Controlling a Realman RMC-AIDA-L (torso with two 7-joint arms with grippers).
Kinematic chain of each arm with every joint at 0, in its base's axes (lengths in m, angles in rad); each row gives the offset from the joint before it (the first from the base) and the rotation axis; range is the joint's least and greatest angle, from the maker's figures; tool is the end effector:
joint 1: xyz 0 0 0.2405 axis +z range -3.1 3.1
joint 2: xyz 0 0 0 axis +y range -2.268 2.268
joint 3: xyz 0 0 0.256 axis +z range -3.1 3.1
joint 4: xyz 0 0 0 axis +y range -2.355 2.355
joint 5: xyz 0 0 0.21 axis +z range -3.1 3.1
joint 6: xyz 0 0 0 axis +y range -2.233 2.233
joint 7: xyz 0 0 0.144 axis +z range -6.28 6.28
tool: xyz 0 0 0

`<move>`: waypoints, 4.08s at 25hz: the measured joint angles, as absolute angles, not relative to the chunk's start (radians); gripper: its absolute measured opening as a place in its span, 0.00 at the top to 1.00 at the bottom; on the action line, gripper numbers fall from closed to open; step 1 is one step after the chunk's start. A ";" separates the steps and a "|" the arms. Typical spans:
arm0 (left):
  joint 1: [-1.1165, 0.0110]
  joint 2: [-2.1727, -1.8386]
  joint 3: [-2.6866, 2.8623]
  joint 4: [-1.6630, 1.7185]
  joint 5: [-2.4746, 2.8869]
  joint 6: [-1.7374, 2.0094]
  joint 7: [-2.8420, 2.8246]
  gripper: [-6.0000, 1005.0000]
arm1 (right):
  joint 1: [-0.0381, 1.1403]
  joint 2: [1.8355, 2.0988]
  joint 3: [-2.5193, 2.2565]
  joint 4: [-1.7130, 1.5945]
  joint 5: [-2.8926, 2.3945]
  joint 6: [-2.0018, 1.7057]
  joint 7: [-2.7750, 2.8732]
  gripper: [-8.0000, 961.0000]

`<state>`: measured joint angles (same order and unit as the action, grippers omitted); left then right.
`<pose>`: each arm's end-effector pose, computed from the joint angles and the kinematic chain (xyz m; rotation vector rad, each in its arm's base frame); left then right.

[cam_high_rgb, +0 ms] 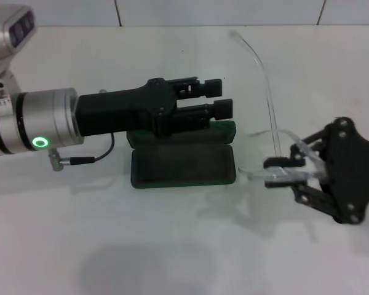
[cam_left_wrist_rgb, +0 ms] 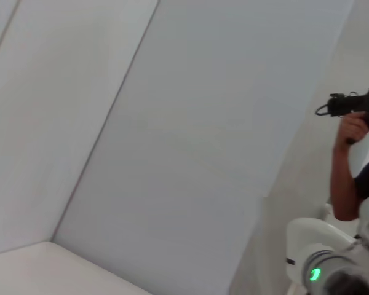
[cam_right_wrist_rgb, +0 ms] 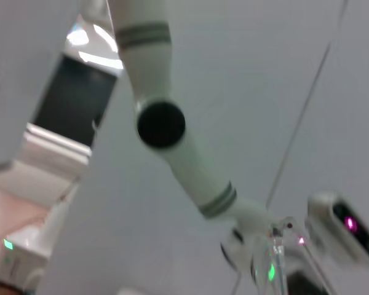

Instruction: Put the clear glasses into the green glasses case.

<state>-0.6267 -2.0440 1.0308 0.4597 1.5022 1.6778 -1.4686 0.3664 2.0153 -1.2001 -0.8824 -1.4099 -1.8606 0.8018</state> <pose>-0.1891 0.3283 -0.0192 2.7678 0.6802 1.2102 0.1959 0.2722 0.0242 -2.6944 -0.6483 1.1252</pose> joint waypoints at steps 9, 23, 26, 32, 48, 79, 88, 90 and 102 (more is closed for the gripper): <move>-0.641 -2.056 1.013 0.462 1.505 1.668 -1.442 0.40 | 0.431 2.025 -1.355 -0.848 -1.362 -1.921 0.798 0.87; -0.620 -2.072 1.010 0.471 1.474 1.712 -1.341 0.40 | 0.578 2.023 -1.353 -0.648 -1.348 -1.772 1.041 0.87; -0.620 -2.073 1.009 0.471 1.474 1.714 -1.339 0.40 | 0.581 2.022 -1.358 -0.646 -1.348 -1.745 1.061 0.87; -0.620 -2.073 1.009 0.471 1.474 1.715 -1.331 0.40 | 0.582 2.021 -1.360 -0.645 -1.348 -1.717 1.088 0.87; -0.613 -2.076 1.006 0.471 1.474 1.715 -1.322 0.41 | 0.579 2.017 -1.352 -0.650 -1.351 -1.706 1.106 0.87; -0.437 -2.048 0.617 0.476 1.485 1.621 -1.214 0.41 | 0.442 2.026 -1.928 -1.260 -1.921 -0.825 1.532 0.87; -0.446 -2.048 0.619 0.476 1.488 1.615 -1.220 0.41 | 0.454 2.028 -2.009 -1.244 -1.982 -0.711 1.557 0.87; -0.447 -2.048 0.618 0.476 1.488 1.615 -1.220 0.41 | 0.459 2.028 -2.028 -1.236 -1.996 -0.689 1.563 0.87; -0.457 -2.046 0.618 0.476 1.488 1.615 -1.220 0.42 | 0.468 2.028 -2.072 -1.226 -2.065 -0.629 1.609 0.87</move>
